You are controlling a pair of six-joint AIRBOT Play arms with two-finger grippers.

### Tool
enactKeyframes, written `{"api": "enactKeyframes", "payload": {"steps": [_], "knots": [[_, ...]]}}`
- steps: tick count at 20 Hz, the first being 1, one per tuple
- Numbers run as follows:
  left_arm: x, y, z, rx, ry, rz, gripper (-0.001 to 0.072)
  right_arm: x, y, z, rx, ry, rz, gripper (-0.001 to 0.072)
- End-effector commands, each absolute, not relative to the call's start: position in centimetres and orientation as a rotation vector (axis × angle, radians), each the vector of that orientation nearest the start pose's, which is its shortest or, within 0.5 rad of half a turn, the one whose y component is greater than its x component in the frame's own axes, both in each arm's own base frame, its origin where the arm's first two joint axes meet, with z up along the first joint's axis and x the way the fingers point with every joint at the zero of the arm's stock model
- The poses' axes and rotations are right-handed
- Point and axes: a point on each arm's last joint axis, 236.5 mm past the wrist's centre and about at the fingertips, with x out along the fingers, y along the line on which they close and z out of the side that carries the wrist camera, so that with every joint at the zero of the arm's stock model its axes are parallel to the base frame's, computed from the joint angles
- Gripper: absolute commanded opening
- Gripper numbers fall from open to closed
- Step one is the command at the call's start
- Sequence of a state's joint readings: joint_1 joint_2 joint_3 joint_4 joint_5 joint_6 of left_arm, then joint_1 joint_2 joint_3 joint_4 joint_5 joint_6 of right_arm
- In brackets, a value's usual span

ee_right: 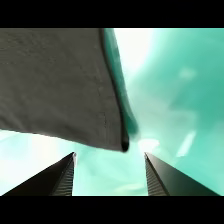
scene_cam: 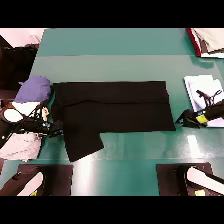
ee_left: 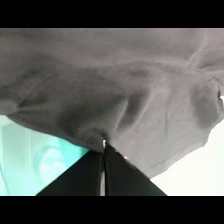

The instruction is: Fold the shirts.

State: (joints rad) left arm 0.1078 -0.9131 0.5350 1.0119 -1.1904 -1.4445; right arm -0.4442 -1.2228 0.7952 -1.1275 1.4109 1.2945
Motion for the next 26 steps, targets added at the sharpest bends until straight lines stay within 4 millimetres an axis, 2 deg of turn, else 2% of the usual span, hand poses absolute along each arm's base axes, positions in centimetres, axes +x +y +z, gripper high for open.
{"api": "enactKeyframes", "payload": {"steps": [1,4,6,8,9,10,11,12,14,16,19,22,24,26], "knots": [[22.4,-9.4,-4.9,-0.543,1.459,-0.263,0.0026,23.3,0.7,-8.3,0.757,1.648,0.175,0.0473],[22.2,-9.4,-4.9,-0.543,1.466,-0.266,0.0026,23.9,0.6,-8.9,0.773,1.634,0.164,0.0428],[22.2,-9.4,-4.9,-0.544,1.465,-0.265,0.0026,24.0,0.6,-8.8,0.773,1.632,0.164,0.0426],[22.2,-9.4,-4.9,-0.544,1.465,-0.265,0.0026,23.6,0.8,-8.7,0.774,1.648,0.176,0.0304],[22.2,-9.4,-4.9,-0.544,1.466,-0.265,0.0026,23.5,0.9,-8.6,0.776,1.653,0.18,0.0298],[22.1,-9.4,-4.8,-0.543,1.468,-0.267,0.0026,23.4,1.0,-8.6,0.768,1.656,0.194,0.0123],[21.9,-9.5,-4.8,-0.543,1.476,-0.27,0.0026,23.1,1.1,-8.4,0.752,1.664,0.222,0.0019],[21.6,-9.6,-4.8,-0.54,1.489,-0.279,0.0025,22.6,1.1,-8.3,0.745,1.681,0.232,0.0019],[20.2,-9.7,-4.5,-0.512,1.547,-0.316,0.0023,21.4,-0.1,-8.1,0.689,1.706,0.205,0.0018],[19.3,-9.6,-3.4,-0.477,1.575,-0.345,0.0023,19.9,-2.2,-7.1,0.607,1.713,0.137,0.0017],[18.6,-9.9,-1.0,-0.447,1.529,-0.38,0.0023,17.4,-5.3,-5.0,0.519,1.7,0.028,0.0017],[17.8,-11.5,0.7,-0.494,1.52,-0.454,0.0023,17.8,-6.0,-3.2,0.503,1.599,-0.02,0.0017],[19.9,-11.8,2.4,-0.502,1.432,-0.466,0.0024,19.2,-5.3,-2.2,0.506,1.515,-0.004,0.0017],[24.2,-10.8,5.4,-0.454,1.253,-0.422,0.0024,21.2,-4.6,-1.5,0.509,1.428,0.009,0.0017]]}}
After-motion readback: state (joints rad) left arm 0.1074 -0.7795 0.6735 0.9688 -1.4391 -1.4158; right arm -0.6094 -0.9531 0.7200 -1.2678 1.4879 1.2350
